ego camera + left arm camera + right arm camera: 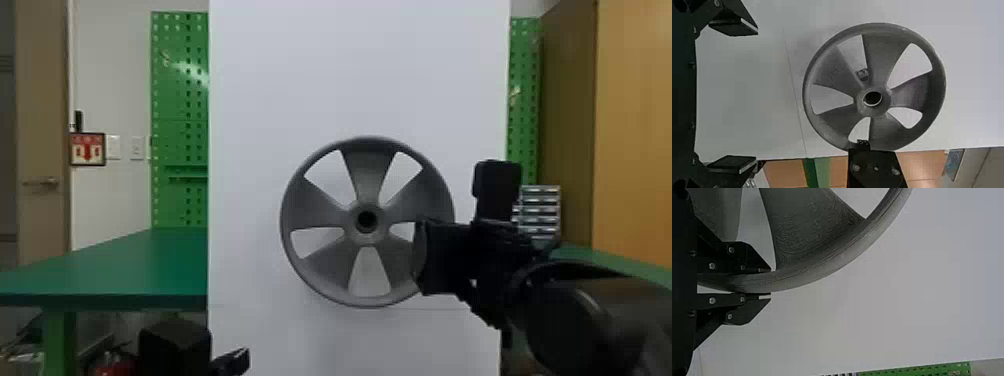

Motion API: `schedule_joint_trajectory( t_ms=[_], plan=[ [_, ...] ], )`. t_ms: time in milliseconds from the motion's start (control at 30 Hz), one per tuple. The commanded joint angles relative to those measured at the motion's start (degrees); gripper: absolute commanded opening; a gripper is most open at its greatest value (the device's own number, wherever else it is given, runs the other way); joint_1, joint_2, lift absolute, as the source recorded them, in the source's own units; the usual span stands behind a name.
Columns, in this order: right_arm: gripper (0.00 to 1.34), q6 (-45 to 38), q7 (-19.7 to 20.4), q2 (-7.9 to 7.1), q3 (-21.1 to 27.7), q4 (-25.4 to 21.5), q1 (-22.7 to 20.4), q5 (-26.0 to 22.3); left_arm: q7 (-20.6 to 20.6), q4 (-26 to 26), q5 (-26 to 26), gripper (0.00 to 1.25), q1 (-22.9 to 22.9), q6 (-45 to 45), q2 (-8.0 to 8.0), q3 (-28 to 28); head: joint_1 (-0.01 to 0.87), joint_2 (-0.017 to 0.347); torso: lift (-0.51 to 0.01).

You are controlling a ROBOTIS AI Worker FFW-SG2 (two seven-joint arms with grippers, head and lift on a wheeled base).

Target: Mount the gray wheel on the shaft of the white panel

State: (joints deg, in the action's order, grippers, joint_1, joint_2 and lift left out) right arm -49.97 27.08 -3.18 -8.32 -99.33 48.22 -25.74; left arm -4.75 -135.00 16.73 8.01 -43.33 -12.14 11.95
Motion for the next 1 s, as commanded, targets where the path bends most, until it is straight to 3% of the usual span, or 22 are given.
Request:
schedule_joint_trajectory(
  t_ms=[0, 967],
  plan=[
    [0.01, 0.3, 0.0, 0.11, 0.1, 0.5, 0.1, 0.0, 0.0, 0.0, 0.1, 1.12, 0.1, 0.0, -0.08, 0.0, 0.034, 0.035, -0.489],
    [0.01, 2.9, 0.0, 1.51, 1.5, 4.5, 1.4, -0.3, 0.0, 0.0, 0.1, 1.12, 0.1, 0.0, -0.17, 0.0, 0.034, 0.035, -0.489]
  ],
)
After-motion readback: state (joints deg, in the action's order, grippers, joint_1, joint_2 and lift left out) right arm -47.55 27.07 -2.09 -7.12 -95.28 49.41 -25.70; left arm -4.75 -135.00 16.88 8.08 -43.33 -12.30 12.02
